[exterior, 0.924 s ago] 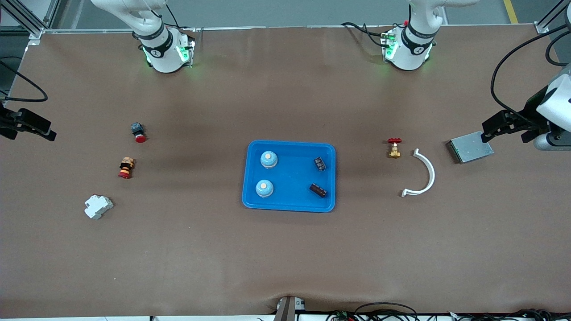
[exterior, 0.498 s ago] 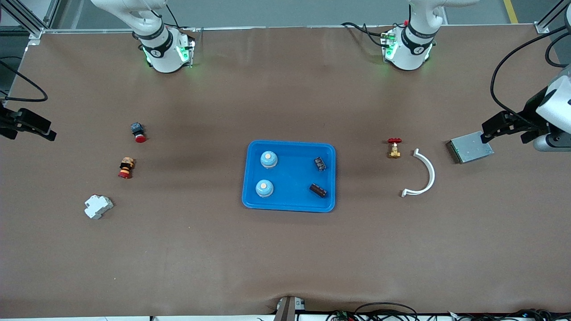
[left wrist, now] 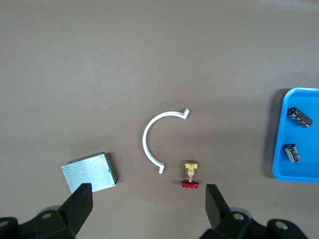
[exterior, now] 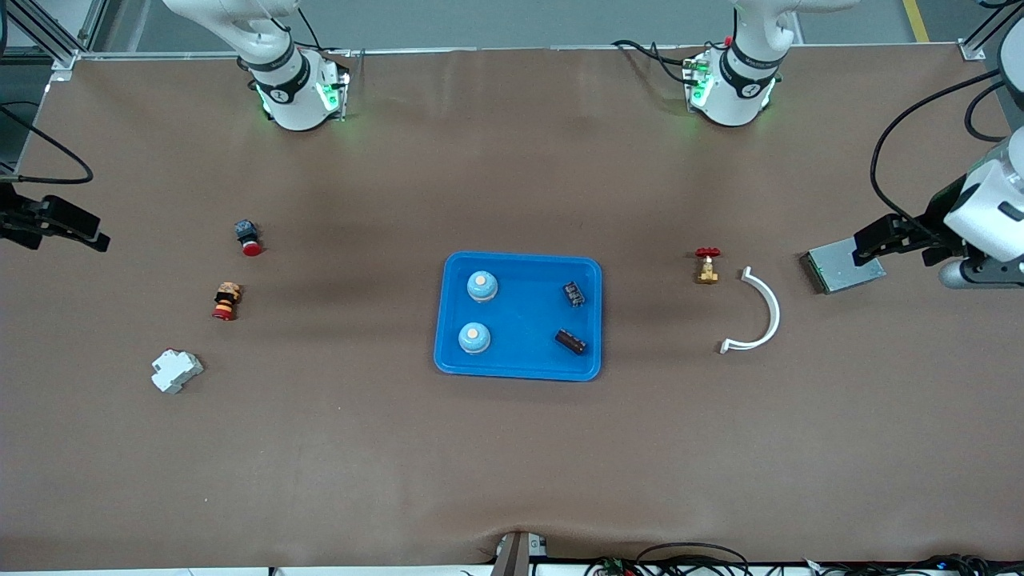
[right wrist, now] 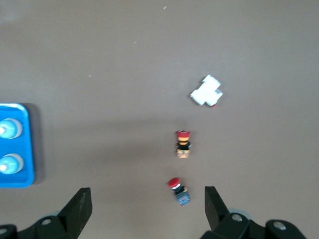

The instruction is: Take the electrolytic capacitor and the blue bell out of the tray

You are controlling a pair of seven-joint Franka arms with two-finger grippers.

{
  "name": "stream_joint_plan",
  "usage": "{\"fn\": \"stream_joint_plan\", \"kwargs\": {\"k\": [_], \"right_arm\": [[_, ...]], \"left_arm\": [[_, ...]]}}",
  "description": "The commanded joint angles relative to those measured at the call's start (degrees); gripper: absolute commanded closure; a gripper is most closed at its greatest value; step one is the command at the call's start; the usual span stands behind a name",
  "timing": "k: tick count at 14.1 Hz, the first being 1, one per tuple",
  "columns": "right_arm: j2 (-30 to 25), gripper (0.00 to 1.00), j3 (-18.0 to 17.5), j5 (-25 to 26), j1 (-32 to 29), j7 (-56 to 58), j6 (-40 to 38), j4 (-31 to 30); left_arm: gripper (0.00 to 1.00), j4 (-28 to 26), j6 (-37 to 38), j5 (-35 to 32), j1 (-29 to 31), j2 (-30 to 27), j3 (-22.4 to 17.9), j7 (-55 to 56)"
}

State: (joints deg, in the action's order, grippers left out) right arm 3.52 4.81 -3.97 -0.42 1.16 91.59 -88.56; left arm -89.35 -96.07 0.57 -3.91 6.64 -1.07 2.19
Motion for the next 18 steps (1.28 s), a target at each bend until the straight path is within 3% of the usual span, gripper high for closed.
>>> {"fn": "stream_joint_plan", "kwargs": {"k": [1, 9, 12, 18], "right_arm": [[-2.82, 0.00, -0.24, -2.35, 0.50, -2.48, 2.18, -5.56], [-2.47, 0.00, -1.03, -1.74, 12.44, -25.92, 9.03, -11.45], [-2.47, 0.00, -1.03, -1.74, 15.00, -27.43, 14.22, -14.97], [-1.42, 0.00, -0.94, -1.39, 22.55, -38.93, 22.92, -20.16]], "left_arm": [[0.00, 1.72, 0.80, -0.57, 0.22, 1.62, 0.19, 0.36], [0.00, 1.81, 0.36, -0.49, -0.84, 6.27, 0.45, 0.54], [0.00, 1.81, 0.19, -0.57, -2.32, 7.69, 0.45, 0.80], [0.00, 1.81, -2.62, -1.10, -7.59, 10.41, 0.54, 17.04]]}}
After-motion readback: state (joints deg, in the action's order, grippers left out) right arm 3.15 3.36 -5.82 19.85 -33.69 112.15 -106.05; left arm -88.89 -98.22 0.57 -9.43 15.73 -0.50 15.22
